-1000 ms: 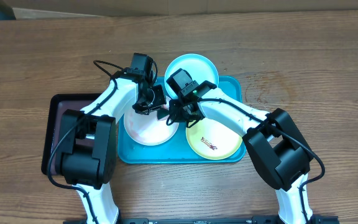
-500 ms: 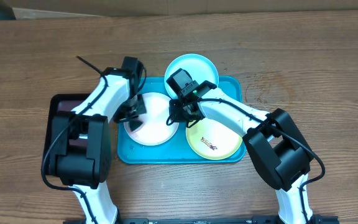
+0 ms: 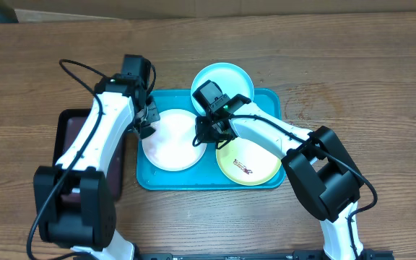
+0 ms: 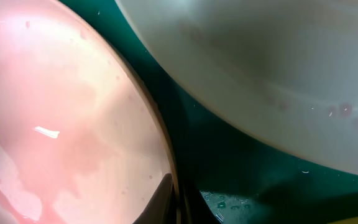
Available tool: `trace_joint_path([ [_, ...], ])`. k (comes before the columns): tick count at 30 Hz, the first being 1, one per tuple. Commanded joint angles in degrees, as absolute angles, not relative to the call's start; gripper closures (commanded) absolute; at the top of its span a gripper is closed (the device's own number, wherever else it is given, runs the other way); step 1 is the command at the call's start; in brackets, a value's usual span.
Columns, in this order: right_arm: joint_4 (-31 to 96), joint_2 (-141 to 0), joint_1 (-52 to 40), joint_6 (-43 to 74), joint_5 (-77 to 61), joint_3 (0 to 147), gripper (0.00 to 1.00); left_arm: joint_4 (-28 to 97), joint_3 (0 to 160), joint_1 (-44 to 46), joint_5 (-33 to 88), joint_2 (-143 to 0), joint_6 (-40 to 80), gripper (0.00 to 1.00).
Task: Clean dirty plates on tray and stack at the side
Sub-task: 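Scrub the white plate with the sponge in the left gripper, then lift the left gripper with the sponge away toward the dark tray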
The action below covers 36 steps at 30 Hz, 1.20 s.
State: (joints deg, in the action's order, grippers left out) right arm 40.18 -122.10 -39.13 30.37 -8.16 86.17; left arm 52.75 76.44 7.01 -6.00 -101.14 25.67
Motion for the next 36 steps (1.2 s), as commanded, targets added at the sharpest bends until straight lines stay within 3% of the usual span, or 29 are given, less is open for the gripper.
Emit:
trace_joint_path([
  [1, 40.6, -122.8, -38.6, 30.0, -6.5, 86.0, 0.96, 52.0, 76.6, 7.2, 7.0, -101.5, 22.2, 0.96],
  [7, 40.6, -122.8, -38.6, 30.0, -7.2, 86.0, 0.96, 54.5, 75.8, 7.3, 16.0, -109.0, 22.3, 0.96],
  [11, 40.6, -122.8, -38.6, 30.0, -7.1, 86.0, 0.96, 58.0, 75.8, 8.3, 15.4, -114.3, 22.3, 0.96],
  [15, 40.7, -122.8, -38.6, 30.0, -7.1, 86.0, 0.96, 60.8, 75.8, 8.4, 8.2, -117.1, 22.8, 0.96],
  [24, 41.0, -122.8, -38.6, 29.7, -7.2, 86.3, 0.96, 70.1, 76.4, 7.3, -23.1, -115.6, 41.0, 0.96],
  [36, 44.4, -120.9, -38.7, 27.4, -7.8, 89.1, 0.96, 74.8, 88.6, 5.9, -25.4, -104.0, 42.7, 0.96],
])
